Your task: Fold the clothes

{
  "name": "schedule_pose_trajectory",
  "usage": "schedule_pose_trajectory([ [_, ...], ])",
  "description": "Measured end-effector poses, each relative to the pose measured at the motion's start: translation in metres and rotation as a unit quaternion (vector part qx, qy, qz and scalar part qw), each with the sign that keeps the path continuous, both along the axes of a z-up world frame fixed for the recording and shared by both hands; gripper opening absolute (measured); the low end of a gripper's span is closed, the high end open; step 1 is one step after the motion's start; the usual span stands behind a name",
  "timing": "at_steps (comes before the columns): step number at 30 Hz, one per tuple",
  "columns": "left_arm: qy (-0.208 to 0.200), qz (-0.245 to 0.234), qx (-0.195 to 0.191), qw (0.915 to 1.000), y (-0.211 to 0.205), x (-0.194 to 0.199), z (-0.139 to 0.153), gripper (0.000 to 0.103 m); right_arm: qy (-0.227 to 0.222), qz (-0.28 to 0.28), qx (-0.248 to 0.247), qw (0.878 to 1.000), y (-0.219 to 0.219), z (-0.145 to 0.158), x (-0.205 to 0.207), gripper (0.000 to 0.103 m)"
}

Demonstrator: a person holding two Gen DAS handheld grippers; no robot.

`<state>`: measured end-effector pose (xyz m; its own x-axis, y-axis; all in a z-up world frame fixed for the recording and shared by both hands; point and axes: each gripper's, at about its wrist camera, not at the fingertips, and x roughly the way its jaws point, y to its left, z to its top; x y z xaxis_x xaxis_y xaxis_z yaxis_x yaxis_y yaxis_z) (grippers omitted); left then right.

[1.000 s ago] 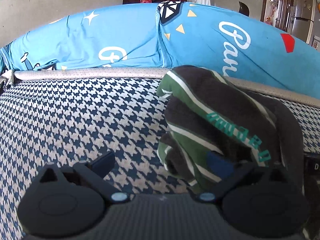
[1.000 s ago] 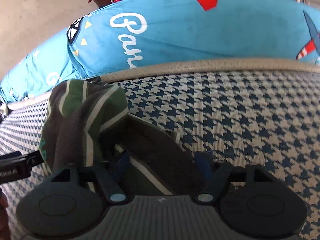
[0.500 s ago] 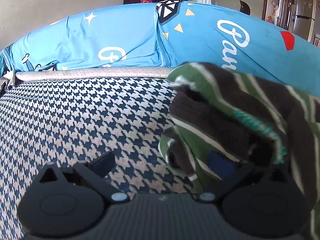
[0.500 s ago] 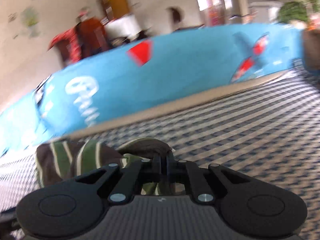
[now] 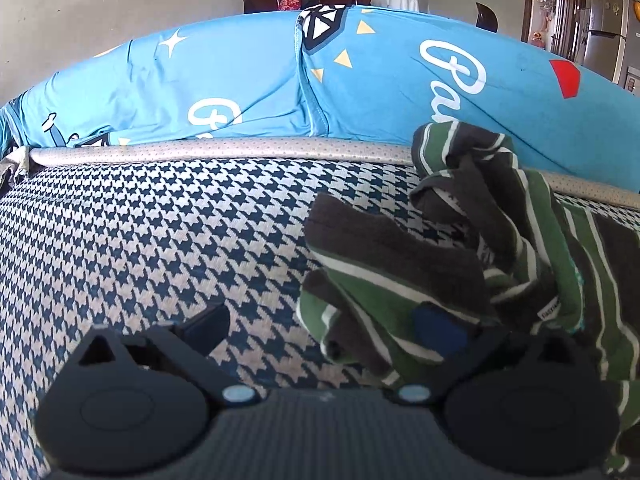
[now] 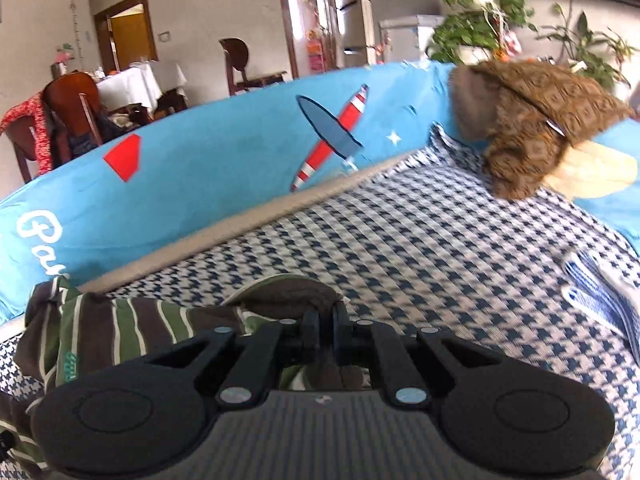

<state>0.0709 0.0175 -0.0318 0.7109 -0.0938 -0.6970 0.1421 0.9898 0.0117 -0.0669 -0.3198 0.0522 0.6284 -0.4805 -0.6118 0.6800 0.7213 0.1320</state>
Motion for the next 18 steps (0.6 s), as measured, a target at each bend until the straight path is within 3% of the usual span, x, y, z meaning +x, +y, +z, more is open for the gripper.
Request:
schedule_pose_trajectory([
  [1, 0.000, 0.001, -0.002, 1.0000, -0.001, 0.000, 0.000, 0.103, -0.002, 0.003, 0.001, 1.000, -0.001, 0.000, -0.002, 0.011],
  [3, -0.001, 0.000, -0.007, 1.0000, -0.002, -0.001, 0.000, 0.103, -0.007, 0.005, -0.005, 1.000, -0.001, 0.002, -0.004, 0.028],
  [4, -0.001, -0.003, -0.010, 0.9999, -0.003, -0.001, -0.001, 0.103, -0.013, 0.005, -0.012, 1.000, 0.000, 0.003, -0.003, 0.029],
  [8, -0.001, -0.021, -0.016, 0.9997, -0.010, -0.003, -0.004, 0.103, -0.034, 0.031, -0.043, 0.998, 0.008, 0.009, -0.003, 0.030],
  [12, -0.004, -0.016, -0.002, 0.9999, -0.015, -0.006, -0.006, 0.103, -0.043, 0.120, -0.006, 0.992, 0.023, 0.003, 0.007, 0.030],
  [18, 0.001, -0.005, -0.008, 1.0000, -0.005, -0.004, 0.000, 0.103, -0.025, 0.239, 0.034, 0.970, 0.062, -0.013, 0.024, 0.030],
])
